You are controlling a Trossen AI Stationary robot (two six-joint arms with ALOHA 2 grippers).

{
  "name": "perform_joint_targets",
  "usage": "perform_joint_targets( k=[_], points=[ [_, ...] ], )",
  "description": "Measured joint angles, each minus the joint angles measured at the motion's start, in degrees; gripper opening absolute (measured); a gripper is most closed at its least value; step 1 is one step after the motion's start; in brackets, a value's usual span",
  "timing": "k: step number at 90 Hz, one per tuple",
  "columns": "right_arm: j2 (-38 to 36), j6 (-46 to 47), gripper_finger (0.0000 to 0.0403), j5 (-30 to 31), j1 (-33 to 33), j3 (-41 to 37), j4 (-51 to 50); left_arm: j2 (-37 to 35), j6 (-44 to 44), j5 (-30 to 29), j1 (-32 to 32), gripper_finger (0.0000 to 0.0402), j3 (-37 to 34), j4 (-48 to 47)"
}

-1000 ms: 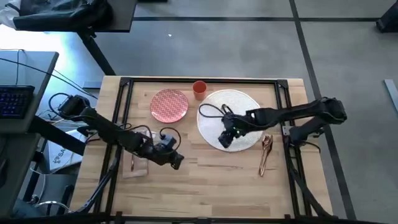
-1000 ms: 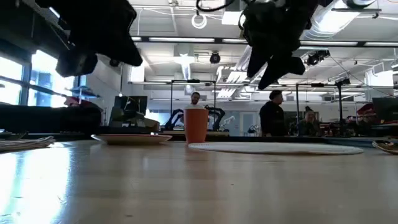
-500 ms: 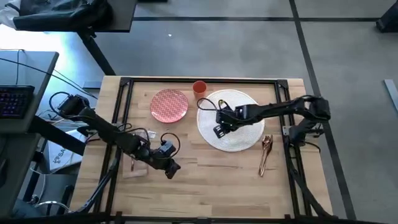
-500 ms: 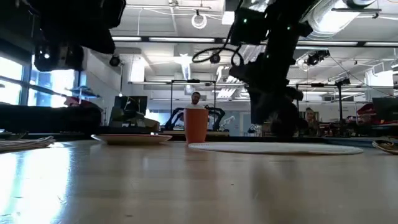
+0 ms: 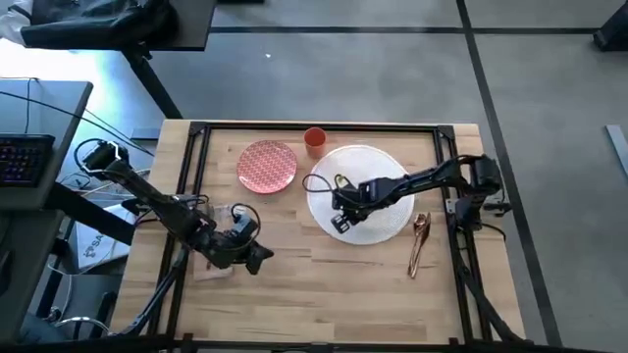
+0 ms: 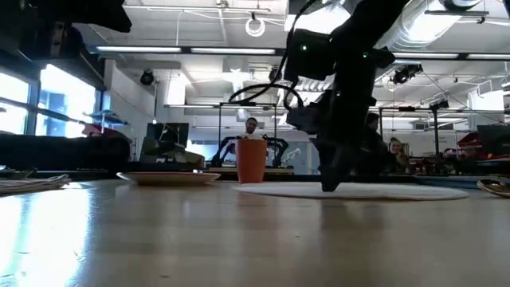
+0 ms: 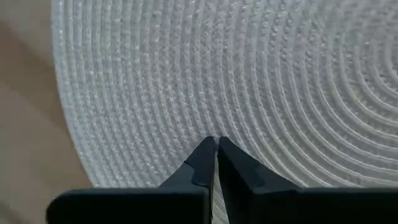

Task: Set table place
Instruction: Move the table mat to the center of the table

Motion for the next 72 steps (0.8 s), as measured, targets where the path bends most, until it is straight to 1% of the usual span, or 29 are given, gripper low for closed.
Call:
perform_joint_targets(
  k=[19, 29, 37, 44, 51, 57, 64, 72],
  points=[
    [0.32, 6.71, 0.0000, -0.18, 5.89, -0.13, 5.47, -0.95, 0.00, -2.59, 0.00, 0.0000, 0.00, -1.32],
    [1.62, 10.49, 0.0000, 0.15, 9.47, -0.17, 11.01, -0.95, 0.01, -3.19, 0.06, 0.0000, 0.00, -1.32],
    [3.71, 12.61, 0.0000, -1.01, 11.77, -0.06, 17.50, -0.95, 0.02, -3.83, 0.15, 0.0000, 0.00, -1.31],
    [5.72, 11.83, 0.0000, -3.32, 12.68, 2.17, 18.39, -0.94, 0.02, -4.04, 0.22, 0.0000, 0.00, -1.18],
    [6.85, 6.54, 0.0000, -5.92, 12.64, 5.14, 17.36, -0.93, 0.04, -4.08, 0.20, 0.0000, 0.00, -0.97],
    [6.72, 0.47, 0.0000, -5.87, 12.42, 8.41, 14.78, -0.93, 0.03, -4.03, 0.20, 0.0000, 0.00, -1.00],
    [5.49, -3.75, 0.0000, -2.74, 12.08, 13.34, 7.30, -0.93, 0.00, -4.01, 0.20, 0.0000, 0.00, -0.84],
    [4.90, -4.51, 0.0000, 2.62, 11.81, 18.49, -4.36, -0.90, -0.49, -3.99, 0.20, 0.0000, 0.00, -0.67]
  ],
)
